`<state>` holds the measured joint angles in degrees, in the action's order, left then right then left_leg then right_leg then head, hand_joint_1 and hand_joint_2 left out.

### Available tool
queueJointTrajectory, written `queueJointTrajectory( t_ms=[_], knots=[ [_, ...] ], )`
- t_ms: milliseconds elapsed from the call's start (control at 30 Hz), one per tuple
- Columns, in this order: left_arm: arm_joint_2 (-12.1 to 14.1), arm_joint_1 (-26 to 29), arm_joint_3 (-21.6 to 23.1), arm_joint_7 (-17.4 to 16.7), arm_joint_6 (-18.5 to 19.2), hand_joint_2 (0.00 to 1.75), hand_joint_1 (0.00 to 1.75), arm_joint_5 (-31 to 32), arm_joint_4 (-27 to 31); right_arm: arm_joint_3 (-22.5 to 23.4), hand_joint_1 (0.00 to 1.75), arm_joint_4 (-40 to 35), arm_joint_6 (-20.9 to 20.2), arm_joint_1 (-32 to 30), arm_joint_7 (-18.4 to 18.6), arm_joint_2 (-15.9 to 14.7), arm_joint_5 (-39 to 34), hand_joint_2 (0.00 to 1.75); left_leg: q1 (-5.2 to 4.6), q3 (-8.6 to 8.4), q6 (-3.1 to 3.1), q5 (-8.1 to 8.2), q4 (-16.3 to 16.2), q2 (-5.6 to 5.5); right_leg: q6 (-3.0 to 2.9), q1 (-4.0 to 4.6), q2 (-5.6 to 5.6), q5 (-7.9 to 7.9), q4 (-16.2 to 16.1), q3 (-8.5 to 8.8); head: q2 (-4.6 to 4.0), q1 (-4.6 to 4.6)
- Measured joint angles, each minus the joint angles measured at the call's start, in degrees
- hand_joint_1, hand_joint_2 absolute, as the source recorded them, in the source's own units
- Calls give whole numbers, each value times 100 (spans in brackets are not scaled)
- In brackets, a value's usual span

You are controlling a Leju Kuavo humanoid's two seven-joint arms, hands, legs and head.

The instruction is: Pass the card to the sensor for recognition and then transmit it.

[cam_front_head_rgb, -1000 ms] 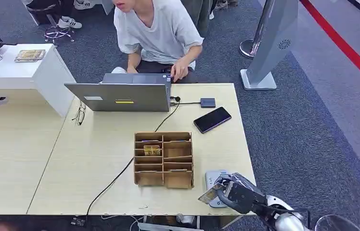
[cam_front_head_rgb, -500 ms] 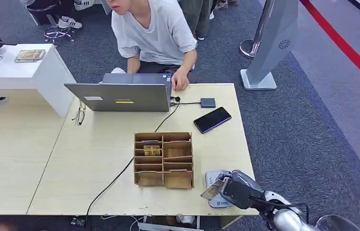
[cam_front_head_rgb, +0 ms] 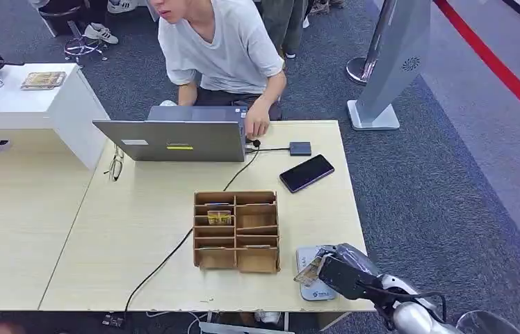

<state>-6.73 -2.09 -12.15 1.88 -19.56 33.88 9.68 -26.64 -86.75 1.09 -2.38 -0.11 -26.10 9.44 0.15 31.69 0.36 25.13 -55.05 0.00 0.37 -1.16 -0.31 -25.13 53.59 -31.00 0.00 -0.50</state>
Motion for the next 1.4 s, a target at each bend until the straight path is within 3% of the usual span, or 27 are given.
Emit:
queueJointTrajectory(
  t_ms=[367,633,1000,1400],
  knots=[
    [-22,0,-13,2,-7,0,0,9,0,-2,175,22,4,3,2,13,24,175,0,0,0,0,0,0,0,0,0,0,0,0,0,-2],
    [-26,0,-33,2,-7,0,0,24,0,-20,175,22,151,7,173,52,450,175,0,-1,0,0,0,0,0,0,0,0,0,0,0,-2],
    [-44,0,-33,0,-7,0,0,74,0,-83,175,83,455,14,481,254,1075,175,0,-2,0,0,0,0,0,0,0,0,0,1,0,-2],
    [-48,0,-33,0,-9,0,0,131,0,-96,175,192,494,35,562,415,1274,175,0,-2,0,0,0,1,0,0,0,0,0,1,0,-2]
  ],
)
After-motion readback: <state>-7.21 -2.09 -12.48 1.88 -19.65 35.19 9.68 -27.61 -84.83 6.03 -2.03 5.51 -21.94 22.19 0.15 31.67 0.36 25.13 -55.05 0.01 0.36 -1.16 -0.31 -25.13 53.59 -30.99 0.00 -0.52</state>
